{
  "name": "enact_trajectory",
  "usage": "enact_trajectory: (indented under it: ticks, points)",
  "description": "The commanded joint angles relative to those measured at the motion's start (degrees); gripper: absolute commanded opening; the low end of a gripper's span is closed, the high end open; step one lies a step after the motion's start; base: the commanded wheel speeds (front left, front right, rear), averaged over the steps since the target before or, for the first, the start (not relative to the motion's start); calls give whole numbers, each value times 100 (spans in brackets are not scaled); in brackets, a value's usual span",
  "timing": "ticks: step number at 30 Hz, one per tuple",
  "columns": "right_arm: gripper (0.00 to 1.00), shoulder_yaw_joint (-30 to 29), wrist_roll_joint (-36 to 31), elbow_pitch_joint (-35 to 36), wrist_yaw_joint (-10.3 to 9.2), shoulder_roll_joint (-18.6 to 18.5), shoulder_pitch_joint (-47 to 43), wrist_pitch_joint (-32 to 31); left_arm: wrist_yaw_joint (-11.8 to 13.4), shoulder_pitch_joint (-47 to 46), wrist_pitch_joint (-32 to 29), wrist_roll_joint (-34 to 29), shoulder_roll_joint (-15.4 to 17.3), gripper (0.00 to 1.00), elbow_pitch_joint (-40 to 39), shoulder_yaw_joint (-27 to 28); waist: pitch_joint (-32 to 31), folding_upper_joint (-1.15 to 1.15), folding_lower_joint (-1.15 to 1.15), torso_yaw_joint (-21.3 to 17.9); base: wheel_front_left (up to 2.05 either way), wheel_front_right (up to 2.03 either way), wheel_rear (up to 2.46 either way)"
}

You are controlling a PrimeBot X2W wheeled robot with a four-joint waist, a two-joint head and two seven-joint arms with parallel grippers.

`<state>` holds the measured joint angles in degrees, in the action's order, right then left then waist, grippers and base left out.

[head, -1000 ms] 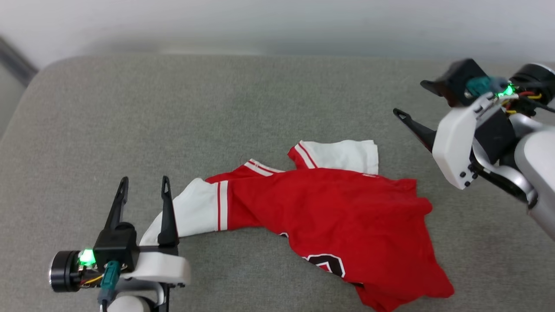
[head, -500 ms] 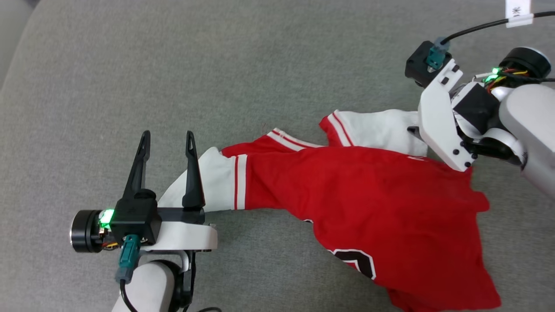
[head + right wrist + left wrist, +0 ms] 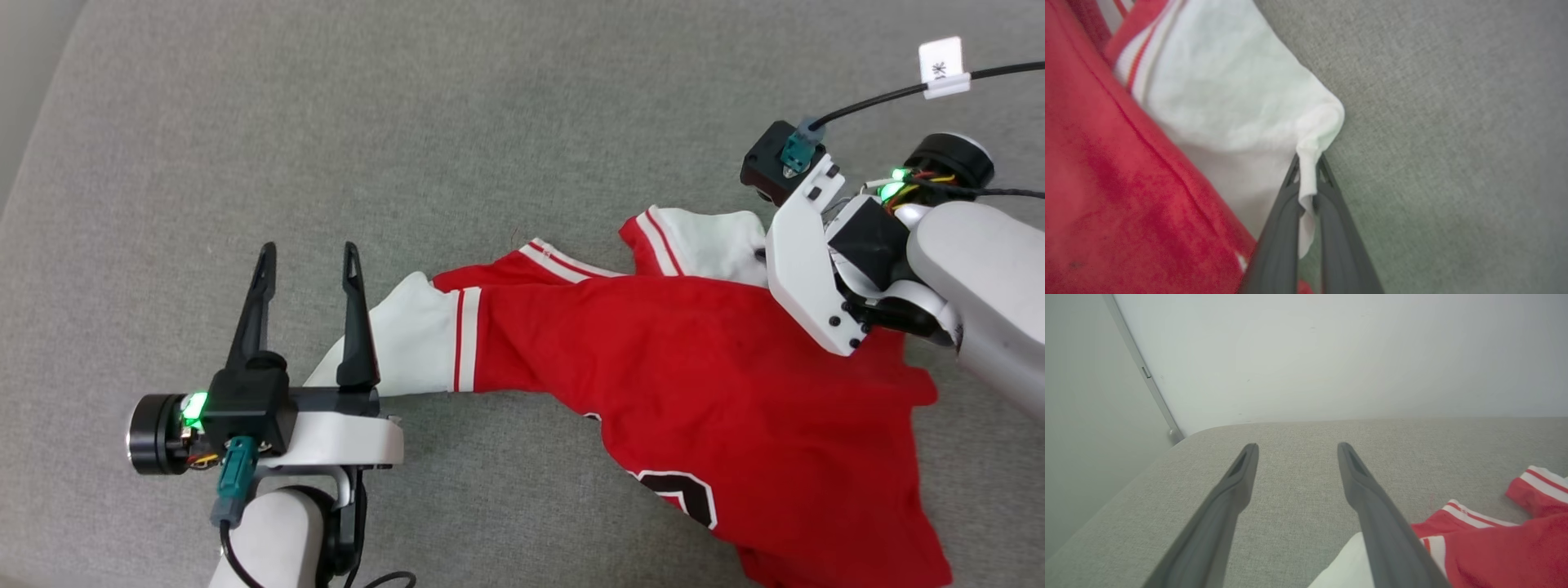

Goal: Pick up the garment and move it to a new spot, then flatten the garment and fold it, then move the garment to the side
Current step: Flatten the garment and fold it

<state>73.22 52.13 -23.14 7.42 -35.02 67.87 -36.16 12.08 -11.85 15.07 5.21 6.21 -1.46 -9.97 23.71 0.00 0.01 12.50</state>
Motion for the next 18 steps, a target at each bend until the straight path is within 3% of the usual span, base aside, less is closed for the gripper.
enact_trajectory:
  ticks: [1, 10, 18]
  points:
    - [0, 23, 51, 9, 12, -11, -5, 90, -23, 64, 15, -31, -18, 100, 7, 45, -178, 0, -1, -98, 0, 0, 0]
    - [0, 17, 258, 690, 5, -450, 261, 1231, -148, 556, 15, -72, -46, 100, 80, 280, -1008, 0, -1, -463, 0, 0, 0]
    - [0, -161, 719, 1112, 5, -1597, -496, 1871, -244, 1025, 15, -105, -77, 100, 57, 419, -1513, 0, -1, -688, 0, 0, 0]
